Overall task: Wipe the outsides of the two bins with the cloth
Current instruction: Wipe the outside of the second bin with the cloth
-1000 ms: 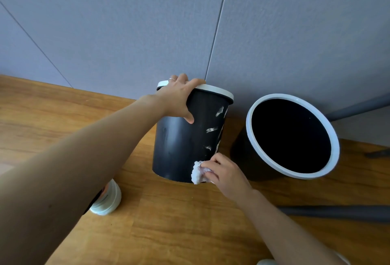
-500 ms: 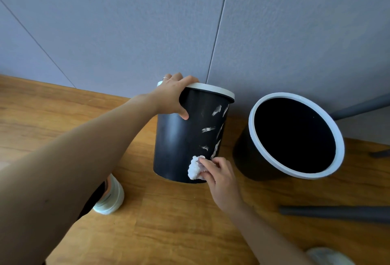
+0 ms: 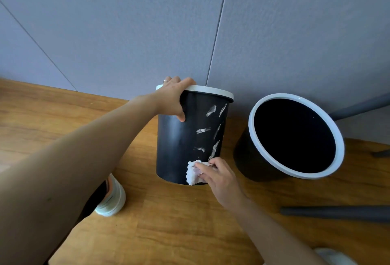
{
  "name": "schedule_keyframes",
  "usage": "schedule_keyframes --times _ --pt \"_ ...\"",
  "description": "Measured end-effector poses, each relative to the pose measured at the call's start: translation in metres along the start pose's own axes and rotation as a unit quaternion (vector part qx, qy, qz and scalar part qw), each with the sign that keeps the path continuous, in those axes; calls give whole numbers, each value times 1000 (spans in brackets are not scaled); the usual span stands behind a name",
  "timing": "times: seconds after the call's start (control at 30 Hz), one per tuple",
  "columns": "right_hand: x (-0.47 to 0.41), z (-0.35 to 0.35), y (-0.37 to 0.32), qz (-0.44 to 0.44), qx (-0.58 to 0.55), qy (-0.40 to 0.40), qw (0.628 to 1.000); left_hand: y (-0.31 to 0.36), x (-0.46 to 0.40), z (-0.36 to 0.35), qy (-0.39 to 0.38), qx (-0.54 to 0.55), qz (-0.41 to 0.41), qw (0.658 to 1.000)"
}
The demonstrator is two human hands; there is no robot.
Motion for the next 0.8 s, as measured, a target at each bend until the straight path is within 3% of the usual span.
schedule_keyframes --times 0.27,0.67,0.8 --pt "-7 0 6 -35 -42 21 998 5 -5 -7 15 -10 -14 1000" --pt "-16 7 1 -7 -28 -34 999 -2 -6 -7 -1 -24 -2 1000" --pt "-51 29 6 -54 -48 52 996 0 -4 -8 1 -33 -2 999"
Point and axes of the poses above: each hand's wrist, its own x-axis away from the middle knuckle, its own z-axis out of the back of the hand, y = z × x, the point moved 1 cm from there along -x, towards the middle knuckle, and after that the axes turned 5 degrees about -y, right-handed, at the moved point
